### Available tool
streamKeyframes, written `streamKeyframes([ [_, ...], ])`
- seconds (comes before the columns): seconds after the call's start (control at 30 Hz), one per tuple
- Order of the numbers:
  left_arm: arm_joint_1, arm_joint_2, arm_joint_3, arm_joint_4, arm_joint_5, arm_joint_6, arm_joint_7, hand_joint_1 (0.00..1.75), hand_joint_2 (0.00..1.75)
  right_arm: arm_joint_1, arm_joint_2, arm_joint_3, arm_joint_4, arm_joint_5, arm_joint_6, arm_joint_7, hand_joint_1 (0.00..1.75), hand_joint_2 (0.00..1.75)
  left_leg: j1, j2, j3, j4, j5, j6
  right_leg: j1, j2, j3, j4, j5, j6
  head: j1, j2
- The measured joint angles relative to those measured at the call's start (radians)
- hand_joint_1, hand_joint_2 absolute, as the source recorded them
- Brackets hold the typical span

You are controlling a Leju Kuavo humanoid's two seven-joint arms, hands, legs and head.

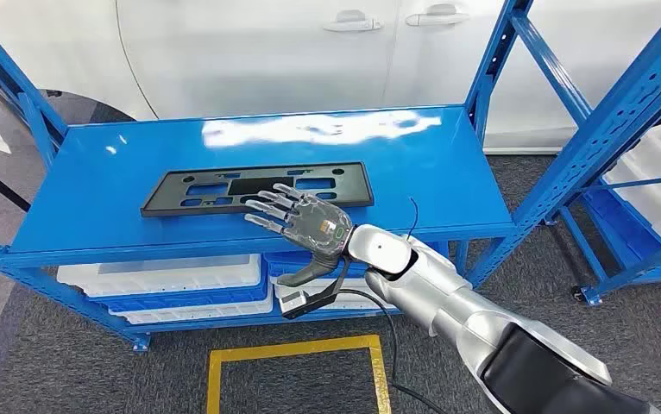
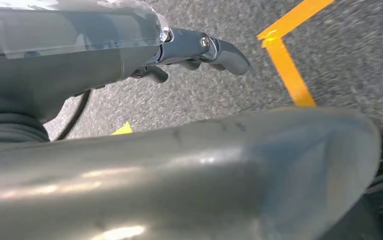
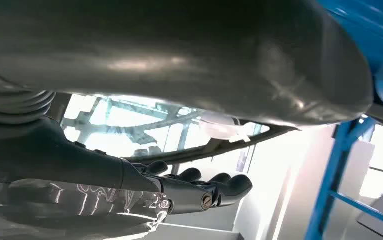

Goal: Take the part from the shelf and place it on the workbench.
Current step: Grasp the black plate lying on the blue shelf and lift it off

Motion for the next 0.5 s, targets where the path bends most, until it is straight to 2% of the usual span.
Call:
streamKeyframes([
  [0.03,0.001,0.000,0.000,0.000,-0.001,-0.001,0.000,0.00,0.00,0.002,-0.002,0.000,-0.001,0.000,0.000,0.001,0.00,0.58,0.000,0.000,-0.008,-0.004,-0.011,-0.001,0.000,0.001,0.008,0.000,-0.006,0.000,0.000,0.000],
  [0.07,0.001,0.000,0.000,0.000,-0.002,-0.003,0.000,0.00,0.00,0.004,-0.004,0.000,-0.003,0.002,0.000,0.002,0.00,0.87,0.000,0.000,-0.012,-0.017,-0.012,0.000,0.000,0.002,0.017,0.000,-0.012,0.001,0.000,0.000],
  [0.1,0.002,0.001,-0.001,0.000,-0.004,-0.005,0.000,0.00,0.00,0.008,-0.008,0.000,-0.006,0.004,0.001,0.005,0.00,1.31,0.000,0.000,-0.019,-0.046,-0.007,0.000,0.000,0.003,0.034,0.000,-0.025,0.002,0.000,0.000],
  [0.13,0.002,0.001,-0.002,0.000,-0.006,-0.008,0.000,0.00,0.00,0.011,-0.012,0.000,-0.010,0.008,0.002,0.009,0.00,1.75,0.000,0.000,-0.016,-0.098,0.031,0.002,0.000,0.004,0.052,0.002,-0.038,0.004,0.000,0.000],
  [0.2,0.002,0.002,-0.004,0.000,-0.006,-0.016,-0.004,0.00,0.00,0.018,-0.019,0.000,-0.017,0.022,0.008,0.023,0.00,1.75,-0.002,0.001,-0.005,-0.226,0.172,0.011,0.002,0.006,0.080,0.010,-0.066,0.011,0.000,0.000],
  [0.23,0.002,0.003,-0.005,0.000,-0.006,-0.021,-0.009,0.00,0.00,0.021,-0.022,0.001,-0.020,0.037,0.014,0.035,0.00,1.75,-0.004,0.001,-0.002,-0.268,0.229,0.017,0.004,0.008,0.087,0.017,-0.081,0.016,0.000,0.000],
  [0.27,0.001,0.003,-0.006,0.000,-0.006,-0.027,-0.014,0.00,0.00,0.025,-0.026,0.001,-0.022,0.056,0.021,0.050,0.00,1.75,-0.006,0.001,-0.003,-0.288,0.261,0.024,0.005,0.009,0.090,0.022,-0.094,0.022,0.000,0.000],
  [0.37,-0.004,0.003,-0.009,0.000,-0.005,-0.041,-0.024,0.00,0.00,0.024,-0.032,0.002,-0.022,0.115,0.057,0.100,0.00,1.75,-0.004,0.002,0.002,-0.288,0.259,0.042,0.005,0.008,0.093,0.033,-0.123,0.040,0.000,0.000],
  [0.4,-0.005,0.003,-0.010,0.000,-0.005,-0.043,-0.026,0.00,0.00,0.021,-0.033,0.002,-0.018,0.128,0.070,0.113,0.00,1.75,-0.003,0.002,0.006,-0.292,0.257,0.047,0.004,0.006,0.083,0.057,-0.140,0.045,0.000,0.000],
  [0.43,-0.006,0.003,-0.012,0.000,-0.004,-0.044,-0.028,0.00,0.00,0.019,-0.035,0.002,-0.013,0.137,0.081,0.123,0.00,1.75,-0.002,0.003,0.010,-0.295,0.254,0.052,0.002,0.003,0.060,0.102,-0.164,0.051,0.000,0.000],
  [0.5,-0.008,0.003,-0.013,0.000,-0.003,-0.045,-0.029,0.00,0.00,0.019,-0.038,0.002,0.000,0.150,0.091,0.133,0.00,1.75,-0.002,0.003,0.014,-0.296,0.246,0.059,-0.003,0.001,-0.021,0.239,-0.218,0.060,0.000,0.000],
])
